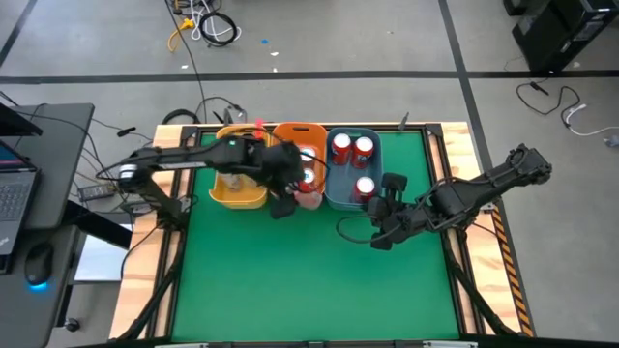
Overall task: Sort soda cans
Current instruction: Put the orange soda can into the blue bin
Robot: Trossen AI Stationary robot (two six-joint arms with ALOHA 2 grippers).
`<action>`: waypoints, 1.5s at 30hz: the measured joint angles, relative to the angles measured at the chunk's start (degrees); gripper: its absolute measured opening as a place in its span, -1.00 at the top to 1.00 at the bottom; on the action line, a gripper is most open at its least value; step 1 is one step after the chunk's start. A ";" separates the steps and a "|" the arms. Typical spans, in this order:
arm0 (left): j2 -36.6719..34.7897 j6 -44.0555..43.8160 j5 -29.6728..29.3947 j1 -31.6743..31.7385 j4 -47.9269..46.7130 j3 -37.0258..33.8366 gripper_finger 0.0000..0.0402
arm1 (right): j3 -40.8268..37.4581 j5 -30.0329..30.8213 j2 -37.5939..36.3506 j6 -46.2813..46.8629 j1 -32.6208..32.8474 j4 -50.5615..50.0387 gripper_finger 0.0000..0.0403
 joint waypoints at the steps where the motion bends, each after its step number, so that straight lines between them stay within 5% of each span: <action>1: 1.44 1.29 1.61 0.06 -0.45 0.69 -0.46 | 0.00 -0.02 -0.09 0.83 0.24 -0.02 1.00; 5: 7.31 5.91 4.43 -1.63 -3.75 2.62 -0.47 | 0.00 0.00 -0.06 4.45 2.23 0.08 1.00; 19: 20.75 11.97 -1.69 -8.38 -4.17 2.98 -0.46 | -8.80 1.14 1.73 9.32 8.10 14.20 1.00; 45: 22.72 10.01 -0.48 -9.84 -5.91 2.52 -0.47 | -10.34 1.43 1.87 8.53 8.60 18.11 1.00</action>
